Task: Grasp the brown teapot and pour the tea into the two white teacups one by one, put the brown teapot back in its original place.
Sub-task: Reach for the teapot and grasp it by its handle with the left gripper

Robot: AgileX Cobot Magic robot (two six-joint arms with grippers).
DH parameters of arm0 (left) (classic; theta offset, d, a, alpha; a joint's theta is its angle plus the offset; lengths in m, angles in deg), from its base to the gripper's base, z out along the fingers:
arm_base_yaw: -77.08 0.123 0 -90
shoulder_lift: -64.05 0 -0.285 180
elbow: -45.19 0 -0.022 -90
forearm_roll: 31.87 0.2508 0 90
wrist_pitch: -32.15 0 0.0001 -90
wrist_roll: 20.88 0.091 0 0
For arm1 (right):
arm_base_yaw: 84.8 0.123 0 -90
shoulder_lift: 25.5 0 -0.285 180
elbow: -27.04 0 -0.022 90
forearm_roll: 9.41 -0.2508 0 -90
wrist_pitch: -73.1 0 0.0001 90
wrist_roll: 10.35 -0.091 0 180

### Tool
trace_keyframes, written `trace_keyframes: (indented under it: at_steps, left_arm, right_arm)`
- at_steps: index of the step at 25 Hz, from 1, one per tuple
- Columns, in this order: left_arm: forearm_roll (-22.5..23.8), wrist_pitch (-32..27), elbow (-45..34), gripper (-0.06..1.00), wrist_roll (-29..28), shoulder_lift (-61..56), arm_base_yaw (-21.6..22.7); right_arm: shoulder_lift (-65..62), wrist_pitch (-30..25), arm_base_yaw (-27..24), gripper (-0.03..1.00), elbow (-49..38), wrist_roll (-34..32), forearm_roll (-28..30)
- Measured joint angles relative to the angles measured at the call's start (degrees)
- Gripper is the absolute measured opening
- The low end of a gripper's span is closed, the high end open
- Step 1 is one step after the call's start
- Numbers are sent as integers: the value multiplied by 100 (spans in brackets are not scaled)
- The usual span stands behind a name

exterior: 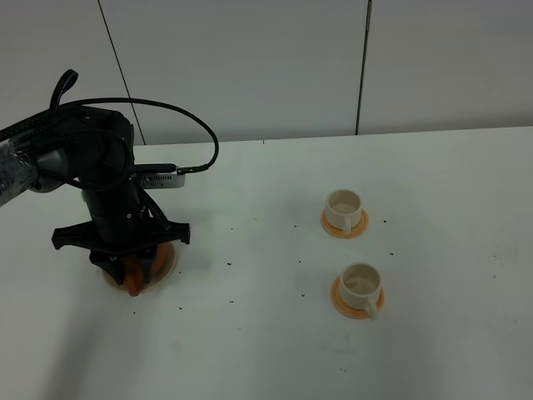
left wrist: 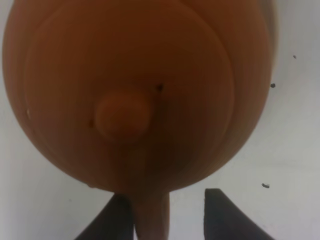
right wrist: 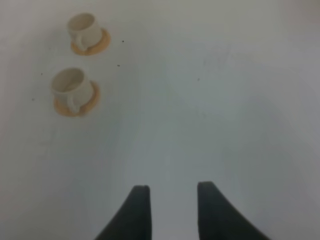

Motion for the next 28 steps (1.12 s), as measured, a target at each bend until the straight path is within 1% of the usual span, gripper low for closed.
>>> trace_keyframes:
  at_steps: [19,28]
  left_arm:
    - [49,2,0,40,0,0,-11]
    - [71,-3,0,31,-2,0,-11]
  right_arm:
    - [0,0,0,23,0,0,5]
    - [0,0,0,23,-6,0,5]
